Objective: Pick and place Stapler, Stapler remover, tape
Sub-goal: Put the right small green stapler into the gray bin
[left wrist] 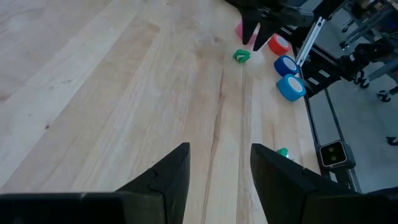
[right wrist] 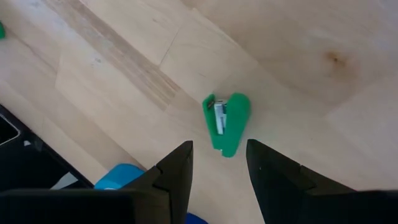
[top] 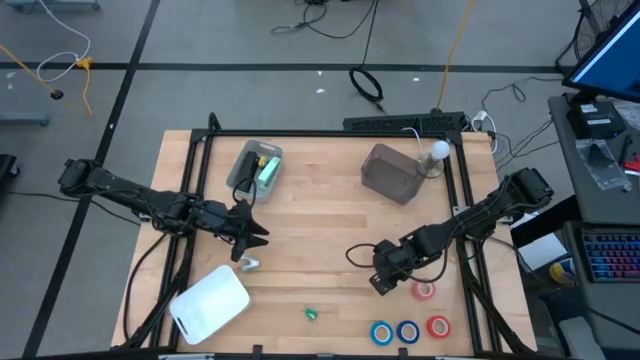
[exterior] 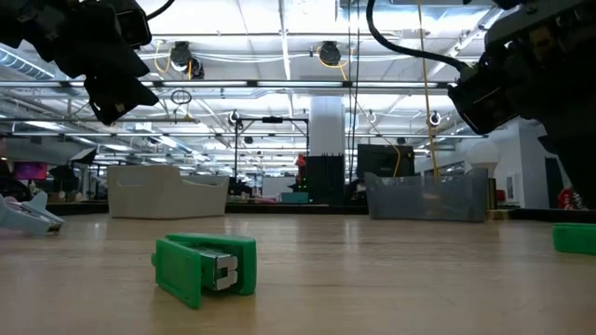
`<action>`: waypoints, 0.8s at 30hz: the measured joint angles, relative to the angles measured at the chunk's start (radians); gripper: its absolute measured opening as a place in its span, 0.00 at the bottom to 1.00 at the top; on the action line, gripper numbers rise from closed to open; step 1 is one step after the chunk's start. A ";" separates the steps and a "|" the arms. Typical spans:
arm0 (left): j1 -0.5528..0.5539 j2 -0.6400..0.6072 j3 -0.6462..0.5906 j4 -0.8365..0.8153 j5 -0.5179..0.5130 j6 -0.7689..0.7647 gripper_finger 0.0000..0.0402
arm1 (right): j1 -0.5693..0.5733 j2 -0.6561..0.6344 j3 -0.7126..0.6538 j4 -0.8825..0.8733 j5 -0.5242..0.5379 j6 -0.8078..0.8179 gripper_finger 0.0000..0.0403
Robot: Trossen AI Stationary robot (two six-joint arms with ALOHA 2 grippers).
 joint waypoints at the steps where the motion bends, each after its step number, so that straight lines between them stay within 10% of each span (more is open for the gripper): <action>1: 0.000 0.000 0.000 0.000 0.000 -0.001 0.42 | 0.000 0.000 -0.002 0.000 0.000 0.000 0.35; 24: 0.000 0.000 0.000 0.000 0.000 -0.006 0.42 | 0.000 0.000 -0.003 0.018 -0.001 -0.038 0.36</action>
